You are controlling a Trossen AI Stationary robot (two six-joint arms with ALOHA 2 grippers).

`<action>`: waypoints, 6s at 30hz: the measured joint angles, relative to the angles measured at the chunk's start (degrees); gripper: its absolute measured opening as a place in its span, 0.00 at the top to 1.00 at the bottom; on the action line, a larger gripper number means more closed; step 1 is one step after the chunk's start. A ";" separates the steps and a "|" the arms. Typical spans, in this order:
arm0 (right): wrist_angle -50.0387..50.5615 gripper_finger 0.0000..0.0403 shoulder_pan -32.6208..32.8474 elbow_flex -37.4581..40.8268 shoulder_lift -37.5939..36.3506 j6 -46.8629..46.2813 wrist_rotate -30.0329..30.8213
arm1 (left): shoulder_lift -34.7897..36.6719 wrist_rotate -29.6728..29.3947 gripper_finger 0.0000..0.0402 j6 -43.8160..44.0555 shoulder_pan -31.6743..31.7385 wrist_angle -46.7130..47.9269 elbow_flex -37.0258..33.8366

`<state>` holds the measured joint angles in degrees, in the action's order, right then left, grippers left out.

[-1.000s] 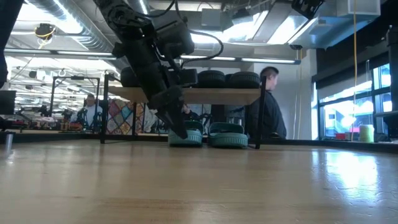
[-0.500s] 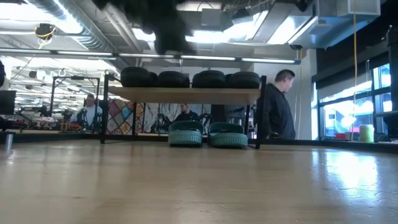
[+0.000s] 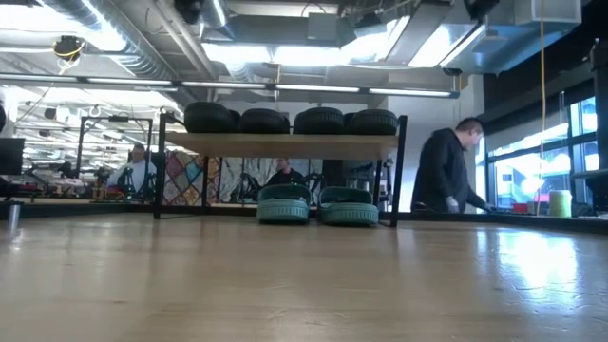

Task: Pick and place slides into the shelf
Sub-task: Return to Home Position

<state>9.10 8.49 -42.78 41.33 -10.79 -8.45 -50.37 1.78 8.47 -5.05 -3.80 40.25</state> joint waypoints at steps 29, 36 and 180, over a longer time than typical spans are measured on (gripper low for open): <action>-7.27 0.28 -1.23 23.32 -34.08 -4.30 1.70 | 42.02 -6.30 0.44 9.52 -2.61 -8.44 -34.53; -6.34 0.28 -1.23 24.54 -38.07 -5.33 2.01 | 48.11 -7.35 0.44 10.71 -2.61 -0.93 -35.19; -20.39 0.28 -1.20 42.29 -41.21 -3.90 2.91 | 50.12 -16.08 0.44 10.45 -2.61 0.77 -39.78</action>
<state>-11.29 7.29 -0.49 0.12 -14.70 -5.54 -0.25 -14.31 18.92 -7.66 -3.03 0.47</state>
